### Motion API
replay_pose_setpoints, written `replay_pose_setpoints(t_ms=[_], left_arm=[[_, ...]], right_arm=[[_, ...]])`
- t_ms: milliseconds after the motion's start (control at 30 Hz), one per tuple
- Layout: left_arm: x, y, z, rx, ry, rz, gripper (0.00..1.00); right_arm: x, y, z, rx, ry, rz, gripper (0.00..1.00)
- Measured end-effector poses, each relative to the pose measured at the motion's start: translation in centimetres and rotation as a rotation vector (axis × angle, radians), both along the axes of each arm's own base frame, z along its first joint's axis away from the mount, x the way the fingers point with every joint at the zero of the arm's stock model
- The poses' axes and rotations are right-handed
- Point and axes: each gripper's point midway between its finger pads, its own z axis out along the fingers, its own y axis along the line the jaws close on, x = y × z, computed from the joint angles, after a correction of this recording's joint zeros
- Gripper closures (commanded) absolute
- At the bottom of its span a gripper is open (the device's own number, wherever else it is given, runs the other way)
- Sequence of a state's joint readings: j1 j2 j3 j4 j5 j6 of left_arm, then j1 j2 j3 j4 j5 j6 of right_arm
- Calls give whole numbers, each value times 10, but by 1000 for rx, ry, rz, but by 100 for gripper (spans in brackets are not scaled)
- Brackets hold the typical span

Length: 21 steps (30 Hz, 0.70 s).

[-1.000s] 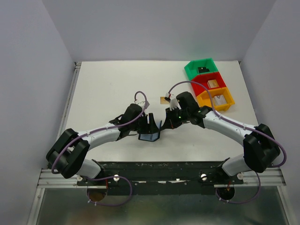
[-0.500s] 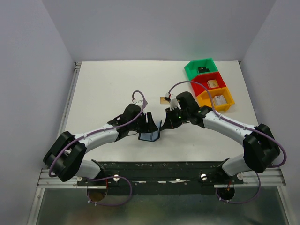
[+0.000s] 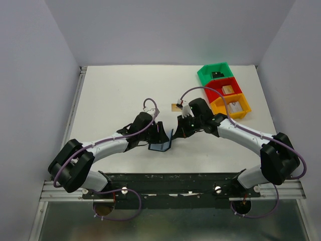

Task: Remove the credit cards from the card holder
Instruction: Remove the credit card from the card holder.

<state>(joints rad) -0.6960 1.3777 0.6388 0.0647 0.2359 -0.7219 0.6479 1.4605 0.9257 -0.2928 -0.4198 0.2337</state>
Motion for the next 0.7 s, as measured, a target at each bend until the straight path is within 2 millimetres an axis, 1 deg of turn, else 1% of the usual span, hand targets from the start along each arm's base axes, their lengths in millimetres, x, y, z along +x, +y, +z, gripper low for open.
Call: replay_pose_setpoints(t_ms=[200, 400, 500, 700], left_arm=[[-4, -3, -6, 11, 12, -14, 40], [-5, -3, -8, 15, 17, -14, 41], [-5, -3, -10, 20, 23, -15, 40], [-6, -3, -10, 20, 23, -18, 39]], right_arm=[[0, 0, 0, 1, 0, 1, 100], [0, 0, 0, 1, -1, 3, 100], [0, 0, 0, 1, -2, 6, 100], [0, 0, 0, 2, -3, 8, 100]])
